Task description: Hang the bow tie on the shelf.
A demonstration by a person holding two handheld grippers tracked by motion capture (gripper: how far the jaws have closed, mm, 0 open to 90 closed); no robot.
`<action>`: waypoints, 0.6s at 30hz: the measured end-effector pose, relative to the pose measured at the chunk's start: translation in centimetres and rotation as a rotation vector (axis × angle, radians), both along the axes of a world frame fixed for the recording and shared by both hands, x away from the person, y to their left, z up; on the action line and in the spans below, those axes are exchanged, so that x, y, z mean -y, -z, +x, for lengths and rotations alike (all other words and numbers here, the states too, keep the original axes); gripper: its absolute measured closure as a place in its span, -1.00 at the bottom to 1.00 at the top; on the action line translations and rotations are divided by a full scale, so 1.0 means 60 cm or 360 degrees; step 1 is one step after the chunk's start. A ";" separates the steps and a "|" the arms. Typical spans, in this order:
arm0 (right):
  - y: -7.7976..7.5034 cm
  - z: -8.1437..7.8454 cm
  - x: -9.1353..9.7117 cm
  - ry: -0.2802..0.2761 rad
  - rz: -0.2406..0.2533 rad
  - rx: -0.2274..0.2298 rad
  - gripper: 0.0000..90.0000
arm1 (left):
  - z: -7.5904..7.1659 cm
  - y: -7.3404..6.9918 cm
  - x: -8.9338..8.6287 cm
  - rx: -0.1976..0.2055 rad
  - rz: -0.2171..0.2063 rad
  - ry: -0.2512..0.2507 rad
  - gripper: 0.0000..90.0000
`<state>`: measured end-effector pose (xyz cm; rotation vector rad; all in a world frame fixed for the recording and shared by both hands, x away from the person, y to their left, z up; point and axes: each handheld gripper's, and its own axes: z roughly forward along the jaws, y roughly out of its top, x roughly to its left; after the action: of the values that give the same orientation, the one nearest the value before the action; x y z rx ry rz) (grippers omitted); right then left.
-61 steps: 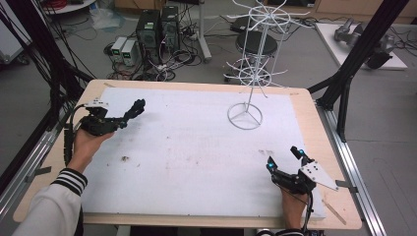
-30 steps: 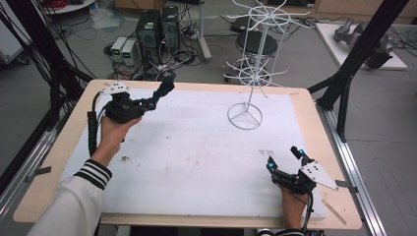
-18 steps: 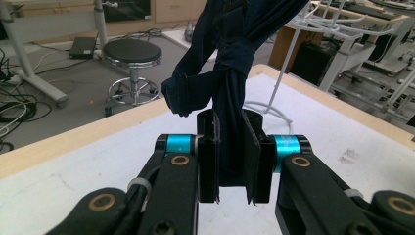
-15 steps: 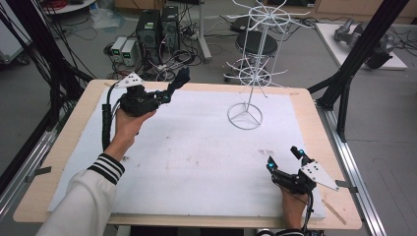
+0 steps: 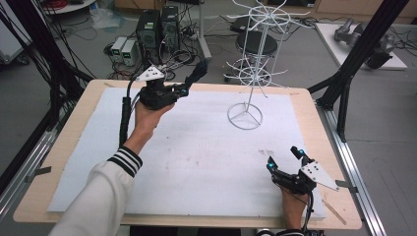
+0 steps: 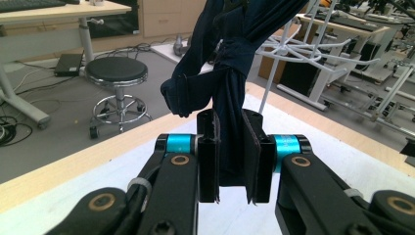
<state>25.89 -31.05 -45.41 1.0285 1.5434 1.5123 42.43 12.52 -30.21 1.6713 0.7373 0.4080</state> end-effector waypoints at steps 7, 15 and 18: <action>0.000 0.001 0.001 -0.0001 0.0001 0.0009 -0.82 | 0.009 -0.005 0.031 0.0020 -0.0023 0.0026 0.74; 0.000 0.001 0.001 0.0000 0.0006 0.0011 -0.82 | 0.015 -0.009 0.054 0.0038 -0.0040 0.0043 0.74; 0.000 0.001 0.001 -0.0002 0.0008 0.0013 -0.82 | 0.017 -0.012 0.064 0.0049 -0.0052 0.0054 0.74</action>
<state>25.94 -31.12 -45.42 1.0231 1.5362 1.5200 43.44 8.68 -29.49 1.6414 0.6884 0.3952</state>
